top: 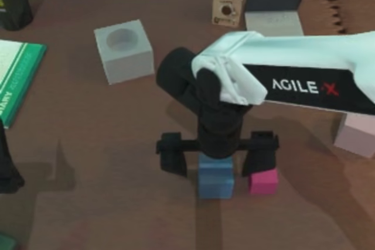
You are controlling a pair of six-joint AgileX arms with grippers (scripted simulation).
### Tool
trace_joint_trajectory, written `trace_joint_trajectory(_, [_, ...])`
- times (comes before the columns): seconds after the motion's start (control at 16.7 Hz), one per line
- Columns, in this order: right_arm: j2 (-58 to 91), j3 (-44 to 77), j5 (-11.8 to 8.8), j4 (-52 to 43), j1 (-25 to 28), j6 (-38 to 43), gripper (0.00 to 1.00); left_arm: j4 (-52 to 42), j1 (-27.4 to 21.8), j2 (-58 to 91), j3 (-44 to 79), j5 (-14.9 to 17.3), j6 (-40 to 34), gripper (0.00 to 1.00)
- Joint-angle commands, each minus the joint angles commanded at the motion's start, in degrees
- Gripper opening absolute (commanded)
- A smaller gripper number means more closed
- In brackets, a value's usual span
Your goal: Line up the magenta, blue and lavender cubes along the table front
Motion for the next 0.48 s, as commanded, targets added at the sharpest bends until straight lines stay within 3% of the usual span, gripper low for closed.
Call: trace_joint_trajectory(0.48, [-3.9,9.1,0.0,-13.0,0.4,0.1,1.0,0.0,0.0,0.0,0.0,0.0,0.0,1.0])
